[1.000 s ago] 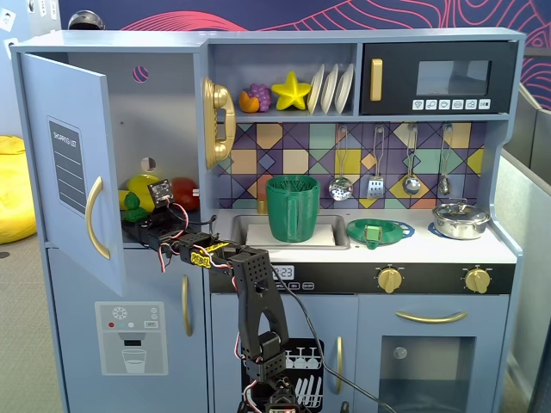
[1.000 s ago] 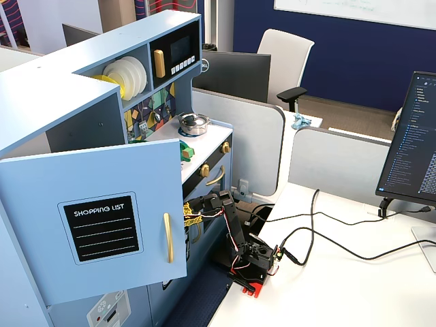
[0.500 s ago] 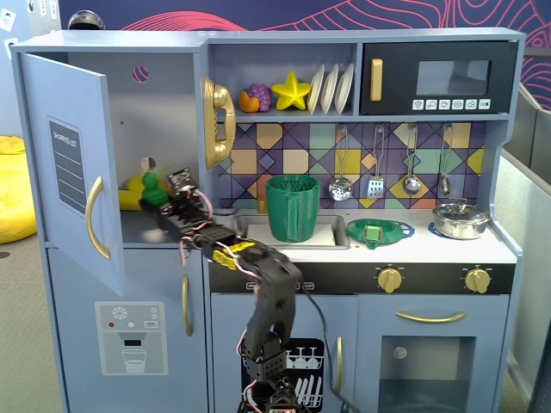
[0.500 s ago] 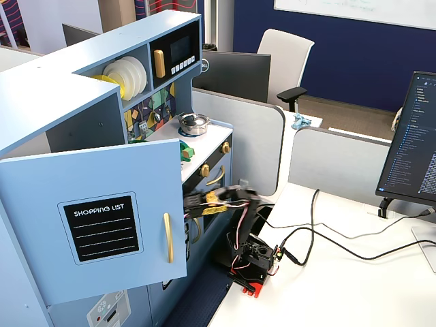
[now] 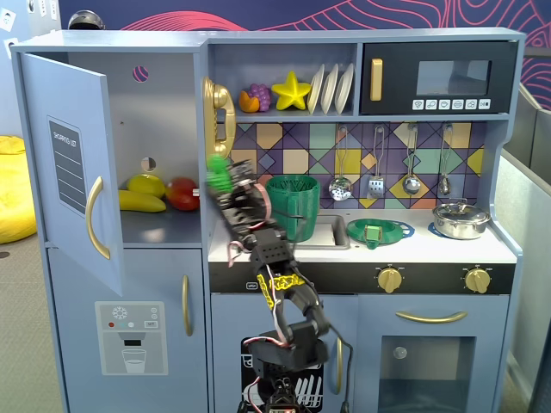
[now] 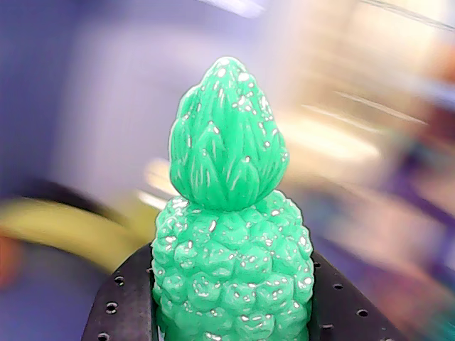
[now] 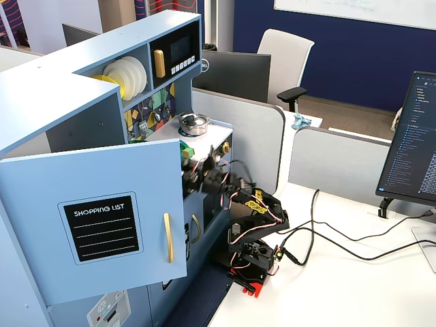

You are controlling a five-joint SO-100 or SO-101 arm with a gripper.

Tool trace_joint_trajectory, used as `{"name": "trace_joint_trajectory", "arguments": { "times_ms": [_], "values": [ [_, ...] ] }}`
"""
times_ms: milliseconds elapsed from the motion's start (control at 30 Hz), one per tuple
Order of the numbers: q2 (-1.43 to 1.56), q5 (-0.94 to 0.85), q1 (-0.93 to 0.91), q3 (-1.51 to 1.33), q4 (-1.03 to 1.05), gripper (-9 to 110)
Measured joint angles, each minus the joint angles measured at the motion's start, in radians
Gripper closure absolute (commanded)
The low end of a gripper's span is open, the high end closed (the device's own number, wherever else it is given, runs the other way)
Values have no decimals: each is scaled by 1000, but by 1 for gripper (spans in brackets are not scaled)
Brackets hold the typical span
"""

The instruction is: Pick up the green pineapple from the left cabinet and place it in the green recipient

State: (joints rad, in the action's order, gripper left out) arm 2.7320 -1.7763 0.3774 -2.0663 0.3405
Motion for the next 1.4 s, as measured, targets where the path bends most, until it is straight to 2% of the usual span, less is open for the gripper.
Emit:
{"name": "trace_joint_trajectory", "arguments": {
  "times_ms": [67, 200, 567, 700, 833, 933, 1167, 1300, 1400],
  "values": [
    [-12, 34, -114, 66, 84, 101],
    [-118, 67, -265, 192, 104, 101],
    [-706, 71, -379, 557, 6, 101],
    [-851, 83, -387, 667, 5, 73],
    [-919, 94, -405, 721, 14, 68],
    [-933, 100, -400, 735, 18, 66],
    [-902, 118, -431, 727, 72, 73],
    [-718, 118, -422, 586, 129, 76],
    [-506, 132, -419, 449, 265, 79]
  ]
}}
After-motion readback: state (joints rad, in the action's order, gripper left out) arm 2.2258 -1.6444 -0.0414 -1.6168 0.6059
